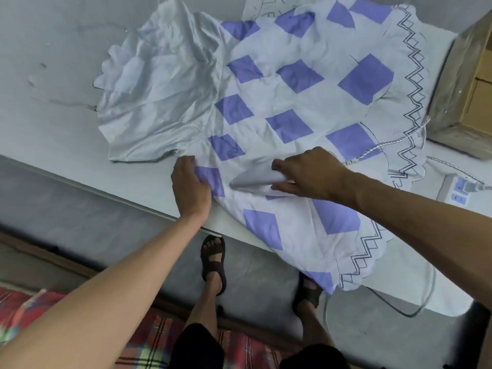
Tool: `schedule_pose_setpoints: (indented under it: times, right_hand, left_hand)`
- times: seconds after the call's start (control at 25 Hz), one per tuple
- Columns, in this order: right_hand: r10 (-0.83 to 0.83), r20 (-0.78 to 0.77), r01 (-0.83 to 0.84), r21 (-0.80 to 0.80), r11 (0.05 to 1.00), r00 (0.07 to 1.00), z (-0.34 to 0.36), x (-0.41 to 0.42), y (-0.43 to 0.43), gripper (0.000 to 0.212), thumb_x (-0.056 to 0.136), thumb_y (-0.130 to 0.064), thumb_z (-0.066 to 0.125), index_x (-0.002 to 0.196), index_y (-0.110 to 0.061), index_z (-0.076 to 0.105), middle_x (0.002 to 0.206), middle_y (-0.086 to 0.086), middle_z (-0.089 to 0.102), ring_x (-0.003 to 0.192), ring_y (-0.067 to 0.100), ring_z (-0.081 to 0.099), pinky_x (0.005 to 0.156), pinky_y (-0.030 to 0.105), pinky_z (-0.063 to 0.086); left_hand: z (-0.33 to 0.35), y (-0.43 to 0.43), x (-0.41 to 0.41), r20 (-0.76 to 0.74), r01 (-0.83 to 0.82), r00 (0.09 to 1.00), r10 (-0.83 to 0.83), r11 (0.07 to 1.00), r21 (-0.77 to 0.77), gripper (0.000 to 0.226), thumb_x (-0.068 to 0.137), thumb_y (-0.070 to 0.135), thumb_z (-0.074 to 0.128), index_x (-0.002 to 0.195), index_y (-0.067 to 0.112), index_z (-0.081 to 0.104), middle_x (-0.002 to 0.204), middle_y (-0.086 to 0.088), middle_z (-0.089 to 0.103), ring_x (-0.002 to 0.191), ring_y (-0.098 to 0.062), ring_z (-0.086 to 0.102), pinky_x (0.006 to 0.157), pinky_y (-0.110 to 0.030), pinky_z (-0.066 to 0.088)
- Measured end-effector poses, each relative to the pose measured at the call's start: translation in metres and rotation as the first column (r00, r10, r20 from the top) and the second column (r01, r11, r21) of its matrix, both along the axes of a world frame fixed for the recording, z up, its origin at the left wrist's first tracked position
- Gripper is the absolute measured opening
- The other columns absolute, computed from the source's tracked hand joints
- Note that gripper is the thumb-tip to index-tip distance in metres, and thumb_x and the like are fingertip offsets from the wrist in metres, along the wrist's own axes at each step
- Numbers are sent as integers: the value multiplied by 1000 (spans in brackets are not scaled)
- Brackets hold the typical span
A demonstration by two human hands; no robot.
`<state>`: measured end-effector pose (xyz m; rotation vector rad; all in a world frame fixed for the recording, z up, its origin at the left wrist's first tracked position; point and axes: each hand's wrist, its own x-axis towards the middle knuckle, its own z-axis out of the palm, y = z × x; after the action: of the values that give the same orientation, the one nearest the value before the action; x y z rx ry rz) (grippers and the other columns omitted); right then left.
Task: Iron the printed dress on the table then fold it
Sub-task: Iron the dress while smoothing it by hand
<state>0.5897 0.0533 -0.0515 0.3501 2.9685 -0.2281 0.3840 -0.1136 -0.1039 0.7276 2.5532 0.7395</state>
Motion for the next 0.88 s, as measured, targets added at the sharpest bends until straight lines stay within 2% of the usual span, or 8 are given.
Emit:
schedule_pose_setpoints:
  times: [0.08,0.2,0.28,0.36,0.48,0.6,0.72,0.88]
  right_hand:
    - [218,3,-218,24,976,976,-11,-5,-2,37,85,-55,56,95,-20,62,64,-1,63,48,26,57,47,24,25]
    - [342,-1,-342,33,939,940,-22,-4,1,39,86,-56,48,95,-23,65,65,-4,63,48,23,57,48,24,21]
    - [341,3,-341,4,940,940,-24,5,2,42,89,-55,40,102,-22,62,73,-1,66,58,26,61,50,27,26]
    - [297,49,-297,-18,955,954,-22,13,3,39,91,-54,42,104,-21,57,79,2,66,66,30,62,53,30,29]
    - [286,15,-285,-9,958,958,-20,24,1,39,88,-57,49,96,-20,59,68,3,64,56,30,60,51,28,27]
    - [334,-39,-335,-20,942,942,-27,22,1,42,85,-60,46,92,-21,61,59,1,60,47,28,56,47,25,29]
    - [360,-55,-361,-29,932,932,-28,17,-3,43,83,-60,41,84,-22,62,49,-1,52,39,25,49,46,23,22]
    - [254,-52,-258,-85,962,966,-23,18,-2,48,83,-64,38,89,-23,62,59,-2,62,47,27,58,47,23,27]
  left_hand:
    - [-3,-14,14,-7,-166,986,166,986,-9,47,83,-6,47,128,6,50,135,-12,48,124,-30,43,102,-35,34]
    - [-10,-34,57,42,-328,941,336,936,-130,58,76,4,64,131,5,45,137,-13,43,129,-31,39,106,-34,32]
    - [-11,-42,99,169,-303,926,339,930,-207,89,73,20,75,147,7,27,155,-11,21,144,-27,18,115,-33,20]
    - [-12,-46,136,250,-247,914,320,927,-281,117,69,39,81,154,11,6,162,-6,-5,149,-20,-4,118,-32,7]
    - [-19,-55,162,196,-192,944,265,926,-325,141,58,64,80,153,7,-6,161,-10,-15,149,-21,-13,120,-35,-2]
    - [-23,-57,166,213,-238,926,311,921,-307,149,54,68,79,151,4,-14,160,-11,-20,148,-22,-16,121,-37,-5]
    - [-25,-57,170,267,-290,895,358,920,-263,152,53,63,83,150,4,-17,159,-12,-22,149,-21,-14,122,-36,-1]
    - [-26,-67,167,371,-258,870,325,941,-219,148,58,57,84,149,7,-22,160,-8,-22,148,-16,-15,121,-32,-5]
